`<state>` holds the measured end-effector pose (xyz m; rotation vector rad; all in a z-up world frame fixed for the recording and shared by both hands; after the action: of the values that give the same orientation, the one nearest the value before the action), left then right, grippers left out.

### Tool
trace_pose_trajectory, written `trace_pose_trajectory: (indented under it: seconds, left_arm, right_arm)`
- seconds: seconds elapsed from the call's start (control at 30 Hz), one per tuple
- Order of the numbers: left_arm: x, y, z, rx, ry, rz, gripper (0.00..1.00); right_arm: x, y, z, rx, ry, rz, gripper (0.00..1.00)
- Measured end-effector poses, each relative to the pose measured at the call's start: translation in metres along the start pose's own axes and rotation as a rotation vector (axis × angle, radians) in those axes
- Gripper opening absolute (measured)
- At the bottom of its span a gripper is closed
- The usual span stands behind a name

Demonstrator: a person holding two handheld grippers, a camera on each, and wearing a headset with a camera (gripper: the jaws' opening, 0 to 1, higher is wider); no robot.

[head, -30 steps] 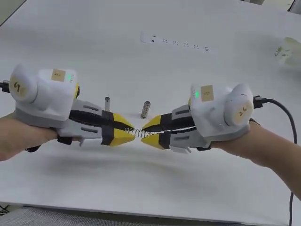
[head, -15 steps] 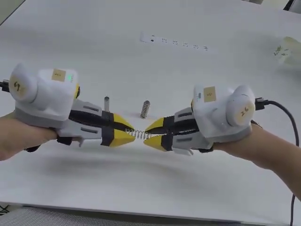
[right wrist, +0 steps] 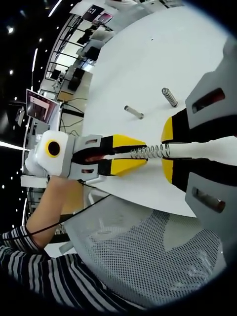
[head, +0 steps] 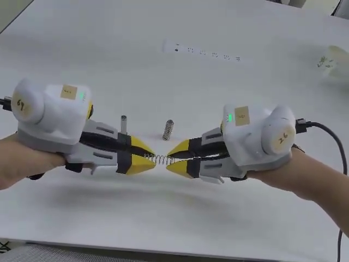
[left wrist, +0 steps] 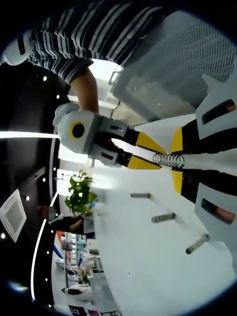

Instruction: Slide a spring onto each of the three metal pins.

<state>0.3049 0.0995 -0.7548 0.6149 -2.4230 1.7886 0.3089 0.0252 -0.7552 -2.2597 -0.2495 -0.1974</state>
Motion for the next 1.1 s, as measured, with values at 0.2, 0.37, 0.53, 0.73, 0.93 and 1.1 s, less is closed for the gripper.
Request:
trace_pose_trajectory:
  seconds: [0.2, 0.37, 0.53, 0.73, 0.93, 1.1]
  left_arm:
    - [0.0, 0.002, 0.0, -0.011, 0.002, 0.002, 0.02]
    - [0.0, 0.004, 0.001, -0.019, 0.004, 0.002, 0.02]
    - [0.0, 0.005, 0.0, -0.026, 0.007, 0.003, 0.02]
    - [-0.001, 0.006, 0.0, -0.035, 0.003, 0.007, 0.02]
    - [-0.002, 0.008, -0.001, -0.042, 0.0, 0.008, 0.02]
    - [-0.002, 0.009, 0.002, -0.047, -0.003, 0.015, 0.02]
  right_arm:
    - [0.0, -0.002, -0.001, -0.014, -0.008, -0.028, 0.07]
    - [0.0, -0.005, -0.002, -0.024, -0.01, -0.056, 0.07]
    - [0.0, -0.01, -0.005, -0.03, -0.017, -0.077, 0.07]
    - [0.001, -0.018, -0.007, -0.028, -0.027, -0.103, 0.07]
    - [0.001, -0.024, -0.006, -0.021, -0.038, -0.114, 0.07]
    - [0.001, -0.031, -0.006, -0.011, -0.043, -0.122, 0.07]
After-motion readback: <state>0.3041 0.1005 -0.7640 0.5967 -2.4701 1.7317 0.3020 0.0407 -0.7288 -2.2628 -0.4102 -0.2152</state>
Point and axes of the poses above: the centre of the closed fingertips' face, and the gripper's own axes: z roughly forward along the fingers, x roughly to its right, y roughly out of its underside, the point moved 4 cm from there along -z, roughly backward along the fingers, and after that the axes turned 8 degrees about -z, right-handed, at the moved point
